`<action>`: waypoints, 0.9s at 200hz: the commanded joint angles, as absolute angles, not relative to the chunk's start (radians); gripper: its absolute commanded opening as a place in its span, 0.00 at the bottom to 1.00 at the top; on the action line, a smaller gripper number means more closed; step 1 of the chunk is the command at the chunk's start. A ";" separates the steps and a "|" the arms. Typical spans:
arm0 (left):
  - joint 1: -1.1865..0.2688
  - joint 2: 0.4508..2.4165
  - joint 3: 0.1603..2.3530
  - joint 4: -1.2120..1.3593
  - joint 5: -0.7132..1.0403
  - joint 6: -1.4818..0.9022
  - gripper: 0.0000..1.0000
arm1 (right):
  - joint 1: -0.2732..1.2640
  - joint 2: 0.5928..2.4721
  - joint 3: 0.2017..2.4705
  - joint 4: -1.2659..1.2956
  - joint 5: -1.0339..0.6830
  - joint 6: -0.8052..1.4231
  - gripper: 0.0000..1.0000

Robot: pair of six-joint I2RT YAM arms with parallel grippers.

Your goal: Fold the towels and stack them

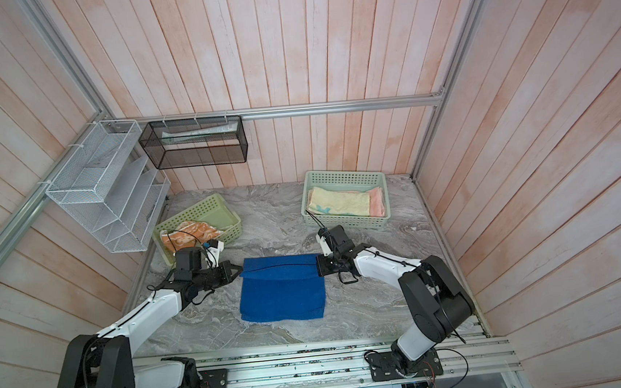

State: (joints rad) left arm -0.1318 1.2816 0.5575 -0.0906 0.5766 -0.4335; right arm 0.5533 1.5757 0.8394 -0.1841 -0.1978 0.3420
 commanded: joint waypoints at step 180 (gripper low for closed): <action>-0.127 1.071 0.397 -0.251 0.653 -0.611 0.00 | 0.622 1.395 0.701 -0.165 -0.297 0.554 0.00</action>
State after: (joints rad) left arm -0.1318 1.0794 0.3847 -0.2752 0.6476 -0.5659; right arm 0.6094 1.3994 0.6567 -0.2081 -0.2794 0.5362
